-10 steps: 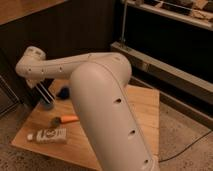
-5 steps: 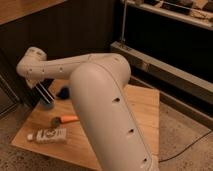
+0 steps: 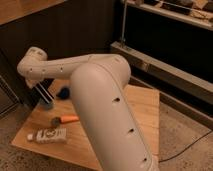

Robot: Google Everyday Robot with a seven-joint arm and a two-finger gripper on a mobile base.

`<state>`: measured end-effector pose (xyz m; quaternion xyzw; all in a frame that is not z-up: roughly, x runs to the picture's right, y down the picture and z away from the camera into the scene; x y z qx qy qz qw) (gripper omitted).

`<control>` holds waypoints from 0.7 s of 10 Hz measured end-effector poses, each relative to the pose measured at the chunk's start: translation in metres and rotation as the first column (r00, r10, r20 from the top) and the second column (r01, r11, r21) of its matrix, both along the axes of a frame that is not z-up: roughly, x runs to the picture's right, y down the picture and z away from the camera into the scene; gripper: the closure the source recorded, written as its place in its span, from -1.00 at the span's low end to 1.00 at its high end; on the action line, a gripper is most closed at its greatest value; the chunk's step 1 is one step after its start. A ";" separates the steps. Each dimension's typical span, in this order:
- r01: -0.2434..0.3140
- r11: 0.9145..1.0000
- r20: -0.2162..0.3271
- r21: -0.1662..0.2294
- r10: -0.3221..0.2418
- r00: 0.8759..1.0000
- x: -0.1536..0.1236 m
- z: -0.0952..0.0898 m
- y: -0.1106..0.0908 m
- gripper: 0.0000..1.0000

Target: Place the eraser in the ceramic cup

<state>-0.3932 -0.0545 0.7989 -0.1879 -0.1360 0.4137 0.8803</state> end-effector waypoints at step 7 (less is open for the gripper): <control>0.028 0.999 -0.007 0.016 -0.028 1.000 -0.008 -0.008 -0.004 1.00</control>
